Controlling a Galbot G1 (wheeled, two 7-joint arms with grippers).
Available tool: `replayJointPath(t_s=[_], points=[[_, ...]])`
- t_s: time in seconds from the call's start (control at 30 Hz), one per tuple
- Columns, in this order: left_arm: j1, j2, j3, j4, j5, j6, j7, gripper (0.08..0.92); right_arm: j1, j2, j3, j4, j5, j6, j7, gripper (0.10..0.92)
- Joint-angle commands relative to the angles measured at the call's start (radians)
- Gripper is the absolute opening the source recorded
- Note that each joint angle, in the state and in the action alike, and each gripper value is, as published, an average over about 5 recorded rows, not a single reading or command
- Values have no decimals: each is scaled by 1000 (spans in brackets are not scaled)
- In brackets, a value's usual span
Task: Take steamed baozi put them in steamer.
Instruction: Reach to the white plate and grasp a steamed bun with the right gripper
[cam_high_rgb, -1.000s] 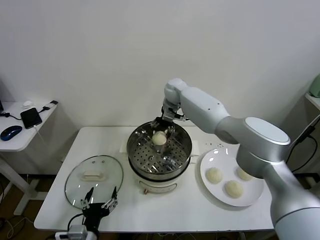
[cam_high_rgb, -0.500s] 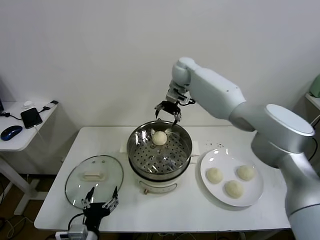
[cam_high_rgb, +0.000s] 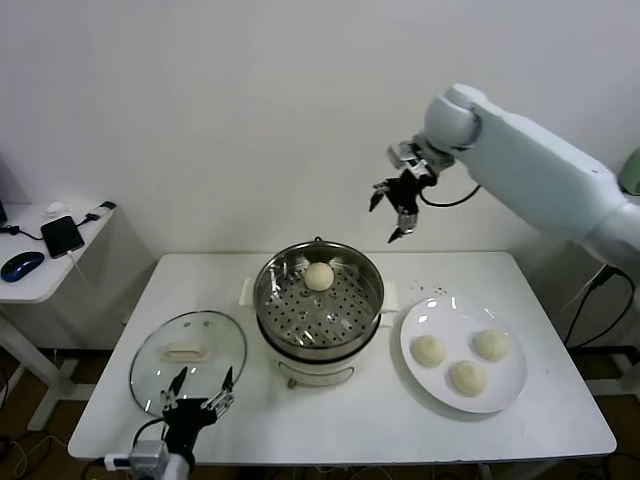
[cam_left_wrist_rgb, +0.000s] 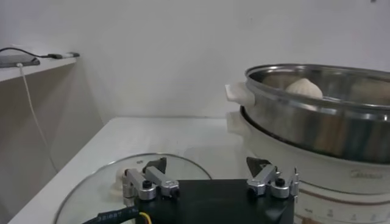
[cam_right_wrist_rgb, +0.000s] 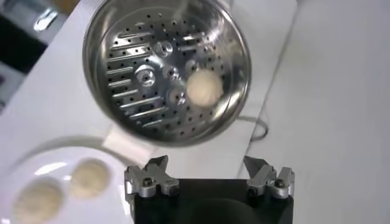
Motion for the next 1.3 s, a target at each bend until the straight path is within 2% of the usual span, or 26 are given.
replayJointPath(t_s=[0.03, 0.4, 0.83, 1.3], points=[[-3, 2, 7, -3, -13, 8, 8, 823, -106, -270, 20, 225, 71, -302, 20, 823], [4, -9, 22, 3, -5, 6, 11, 823, -299, -298, 56, 263, 28, -263, 110, 823], [17, -11, 30, 1, 0, 1, 9, 823, -552, -185, 186, 183, -157, -214, 116, 823], [2, -12, 27, 27, 0, 2, 9, 823, -632, -120, 240, 77, -242, -178, 136, 823]])
